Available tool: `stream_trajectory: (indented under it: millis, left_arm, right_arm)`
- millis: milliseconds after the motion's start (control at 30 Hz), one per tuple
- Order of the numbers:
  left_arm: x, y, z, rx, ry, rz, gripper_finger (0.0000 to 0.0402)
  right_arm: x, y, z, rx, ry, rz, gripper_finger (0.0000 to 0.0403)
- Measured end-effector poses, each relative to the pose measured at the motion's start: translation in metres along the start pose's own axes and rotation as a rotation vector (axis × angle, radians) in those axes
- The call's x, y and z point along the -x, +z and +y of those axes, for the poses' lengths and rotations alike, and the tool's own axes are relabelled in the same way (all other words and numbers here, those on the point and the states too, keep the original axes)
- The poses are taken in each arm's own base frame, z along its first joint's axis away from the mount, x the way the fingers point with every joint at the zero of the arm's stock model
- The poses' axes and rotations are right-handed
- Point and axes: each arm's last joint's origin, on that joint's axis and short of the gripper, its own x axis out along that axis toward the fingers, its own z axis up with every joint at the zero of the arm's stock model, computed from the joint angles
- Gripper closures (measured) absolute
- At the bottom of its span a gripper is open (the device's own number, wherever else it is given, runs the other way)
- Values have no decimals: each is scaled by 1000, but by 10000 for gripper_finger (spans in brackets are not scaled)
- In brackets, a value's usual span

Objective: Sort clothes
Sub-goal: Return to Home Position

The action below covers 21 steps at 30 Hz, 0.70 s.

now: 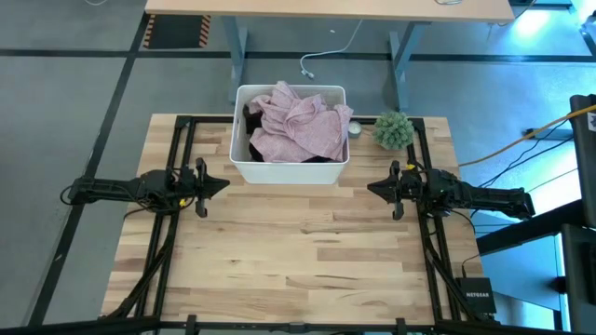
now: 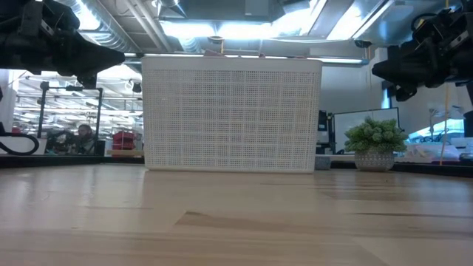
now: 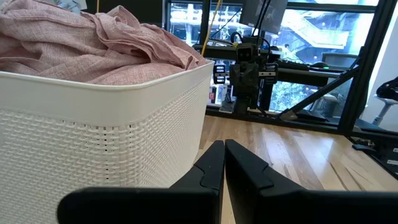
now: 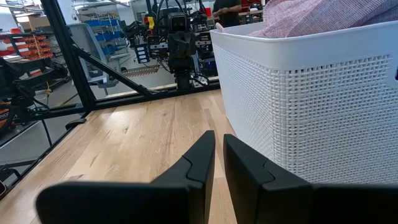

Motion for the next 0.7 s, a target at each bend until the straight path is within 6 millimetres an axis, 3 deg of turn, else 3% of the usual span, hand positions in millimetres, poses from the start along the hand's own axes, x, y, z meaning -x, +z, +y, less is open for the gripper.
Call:
stream_trajectory:
  millis: [700]
  left_arm:
    - [0,0,0,0,0,0,394]
  right_arm:
    - [0,0,0,0,0,0,352]
